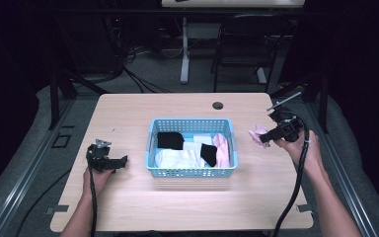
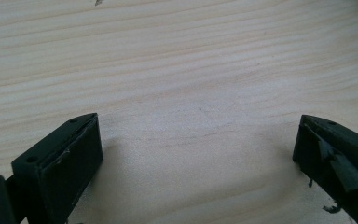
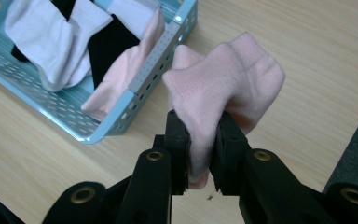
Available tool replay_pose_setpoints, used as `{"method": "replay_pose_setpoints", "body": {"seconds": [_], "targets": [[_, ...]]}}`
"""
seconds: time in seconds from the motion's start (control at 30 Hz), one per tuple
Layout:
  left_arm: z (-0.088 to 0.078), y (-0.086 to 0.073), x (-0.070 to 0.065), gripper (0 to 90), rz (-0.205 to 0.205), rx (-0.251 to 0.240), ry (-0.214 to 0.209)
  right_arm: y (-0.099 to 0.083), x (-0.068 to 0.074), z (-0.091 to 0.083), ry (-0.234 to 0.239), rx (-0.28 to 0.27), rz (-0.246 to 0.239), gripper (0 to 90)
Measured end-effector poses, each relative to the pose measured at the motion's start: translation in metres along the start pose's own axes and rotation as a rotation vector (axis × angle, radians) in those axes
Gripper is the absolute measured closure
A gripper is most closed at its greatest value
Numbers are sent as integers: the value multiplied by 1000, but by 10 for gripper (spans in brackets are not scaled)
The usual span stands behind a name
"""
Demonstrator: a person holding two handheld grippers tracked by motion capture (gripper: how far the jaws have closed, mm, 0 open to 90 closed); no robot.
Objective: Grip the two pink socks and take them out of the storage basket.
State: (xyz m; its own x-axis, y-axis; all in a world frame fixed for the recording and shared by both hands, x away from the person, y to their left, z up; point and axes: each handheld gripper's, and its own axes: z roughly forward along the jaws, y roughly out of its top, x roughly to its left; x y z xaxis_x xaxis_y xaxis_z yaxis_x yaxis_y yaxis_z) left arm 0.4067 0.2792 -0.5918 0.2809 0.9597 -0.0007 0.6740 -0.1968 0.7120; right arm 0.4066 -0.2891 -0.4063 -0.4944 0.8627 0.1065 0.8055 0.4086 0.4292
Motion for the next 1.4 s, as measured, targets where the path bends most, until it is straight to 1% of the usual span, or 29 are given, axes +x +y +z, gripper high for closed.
{"method": "replay_pose_setpoints", "body": {"seconds": [0.1,0.17,0.2,0.23,0.27,0.3,0.33,0.37,0.4,0.43,0.47,0.5,0.57,0.63,0.7,0.73,0.8,0.83,0.9,0.93,1.03,1.07,1.13,1.17,1.23,1.3,1.33,1.37,1.4], "targets": [[0,0,0,11,0,0,0,-2,-7,4,0,18,13,782],[0,0,0,12,0,0,0,-2,-8,5,-3,28,15,783],[0,0,0,11,0,0,0,-4,-12,10,3,41,30,782],[0,0,0,11,0,0,0,-4,-12,10,3,41,30,782],[0,0,0,11,0,0,0,-6,-16,14,-11,63,39,783],[0,0,0,11,0,0,0,-6,-16,14,-11,63,39,783],[0,0,0,11,0,0,0,-8,-19,18,-17,78,48,783],[0,0,0,12,0,0,0,-8,-19,18,-17,78,48,783],[0,0,0,11,0,0,-1,-11,-23,23,-27,100,51,783],[0,0,0,11,0,0,-1,-11,-23,23,-27,100,51,783],[0,0,0,11,0,0,0,-15,-29,28,-26,121,57,783],[0,0,0,11,0,0,0,-17,-30,30,-29,114,74,783],[0,0,0,11,0,0,0,-19,-33,33,-25,116,82,783],[0,0,0,11,0,0,0,-27,-39,42,-29,132,100,783],[0,0,0,12,0,0,0,-28,-41,45,-22,144,95,783],[0,0,0,12,0,0,0,-33,-44,52,-24,147,110,783],[0,0,0,12,0,0,0,-34,-46,55,-23,153,111,783],[0,0,0,11,0,0,0,-37,-49,61,-18,163,118,783],[0,0,0,11,0,0,0,-38,-49,64,-24,166,121,783],[0,0,0,11,0,0,0,-41,-50,71,-23,177,128,782],[0,0,0,11,0,0,-1,-44,-51,77,-16,180,133,782],[0,0,0,11,0,0,-1,-46,-52,83,-17,201,130,781],[0,0,0,11,0,0,-1,-46,-52,85,-19,207,131,781],[0,0,0,11,0,0,-1,-48,-52,88,-15,197,142,780],[0,0,0,11,1,-1,-2,-49,-55,92,4,207,150,774],[0,0,0,11,1,-1,-2,-50,-55,94,-7,207,152,770],[0,0,0,11,2,-1,-3,-52,-56,99,-1,223,159,699],[0,0,0,11,2,-1,-3,-52,-56,99,-1,223,159,699],[0,0,0,11,2,-1,-4,-52,-57,99,13,231,161,561]]}}
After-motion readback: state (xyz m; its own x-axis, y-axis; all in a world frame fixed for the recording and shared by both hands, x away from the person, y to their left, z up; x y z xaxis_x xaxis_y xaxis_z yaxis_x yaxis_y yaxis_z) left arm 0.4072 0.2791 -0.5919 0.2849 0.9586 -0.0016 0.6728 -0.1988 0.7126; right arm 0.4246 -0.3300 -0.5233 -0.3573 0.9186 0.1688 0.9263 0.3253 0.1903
